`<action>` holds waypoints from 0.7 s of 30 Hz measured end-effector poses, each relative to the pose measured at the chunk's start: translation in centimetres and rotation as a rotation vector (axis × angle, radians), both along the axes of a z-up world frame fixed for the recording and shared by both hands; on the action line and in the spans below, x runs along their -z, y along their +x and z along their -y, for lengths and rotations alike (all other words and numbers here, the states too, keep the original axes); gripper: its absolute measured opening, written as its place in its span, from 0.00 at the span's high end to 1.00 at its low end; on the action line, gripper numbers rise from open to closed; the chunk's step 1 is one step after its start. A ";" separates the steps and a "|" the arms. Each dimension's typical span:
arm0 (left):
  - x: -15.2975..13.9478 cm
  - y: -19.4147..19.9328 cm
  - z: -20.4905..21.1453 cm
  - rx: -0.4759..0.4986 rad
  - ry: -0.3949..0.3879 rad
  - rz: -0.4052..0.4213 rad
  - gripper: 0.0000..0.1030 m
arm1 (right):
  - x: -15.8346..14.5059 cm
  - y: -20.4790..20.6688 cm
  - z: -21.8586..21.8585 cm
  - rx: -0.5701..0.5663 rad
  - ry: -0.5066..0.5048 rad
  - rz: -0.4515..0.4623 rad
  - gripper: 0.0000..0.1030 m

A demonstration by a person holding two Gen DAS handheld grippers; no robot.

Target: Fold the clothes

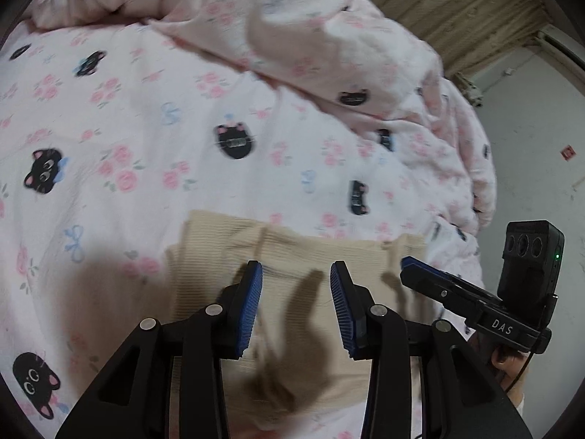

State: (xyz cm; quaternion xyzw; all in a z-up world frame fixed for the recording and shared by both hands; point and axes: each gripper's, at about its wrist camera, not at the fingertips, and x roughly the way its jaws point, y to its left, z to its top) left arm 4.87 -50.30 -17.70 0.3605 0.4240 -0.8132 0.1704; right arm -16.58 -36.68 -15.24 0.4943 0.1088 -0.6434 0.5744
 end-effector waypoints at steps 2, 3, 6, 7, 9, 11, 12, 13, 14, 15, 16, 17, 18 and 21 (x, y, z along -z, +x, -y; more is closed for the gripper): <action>0.6 0.2 0.4 -0.009 0.018 0.004 0.67 | 0.6 -0.5 0.6 0.010 0.015 0.007 0.70; 0.6 0.2 0.4 -0.008 0.017 0.003 0.67 | 0.9 -0.7 0.9 0.014 0.023 0.011 0.71; 0.4 0.2 0.2 -0.009 0.010 0.008 0.67 | 1.8 -1.4 1.7 0.029 0.046 0.022 0.72; 0.1 0.2 0.1 -0.009 0.010 0.004 0.67 | 1.7 -1.6 1.7 0.030 0.044 0.022 0.70; -0.9 0.3 -0.6 -0.002 -0.001 -0.024 0.67 | 0.7 -1.8 0.8 0.029 0.009 0.018 0.70; -2.1 0.4 -1.6 0.018 -0.032 -0.055 0.67 | -0.1 -2.5 -0.1 0.043 -0.023 0.041 0.70; -2.9 0.4 -2.5 0.043 -0.060 -0.073 0.67 | -0.4 -3.0 -0.6 0.051 -0.031 0.054 0.70; -3.7 0.3 -3.4 0.068 -0.088 -0.091 0.67 | -0.6 -3.3 -0.9 0.058 -0.029 0.057 0.70; -4.4 0.2 -4.4 0.096 -0.117 -0.109 0.67 | -0.8 -3.7 -1.2 0.065 -0.027 0.061 0.69; -4.9 0.0 -5.6 0.136 -0.150 -0.123 0.67 | -0.9 -4.0 -1.4 0.070 -0.023 0.064 0.68; -5.4 -0.2 -6.9 0.175 -0.183 -0.138 0.66 | -1.0 -4.3 -1.7 0.074 -0.018 0.066 0.68; -5.9 -0.3 -8.1 0.215 -0.217 -0.150 0.66 | -1.0 -4.5 -1.9 0.077 -0.012 0.068 0.68; -6.1 -0.5 -9.5 0.257 -0.255 -0.155 0.66 | -0.9 -4.7 -2.1 0.080 -0.005 0.072 0.68; -6.1 -1.5 -13.0 0.372 -0.348 -0.140 0.66 | -0.6 -5.2 -2.9 0.082 0.020 0.078 0.68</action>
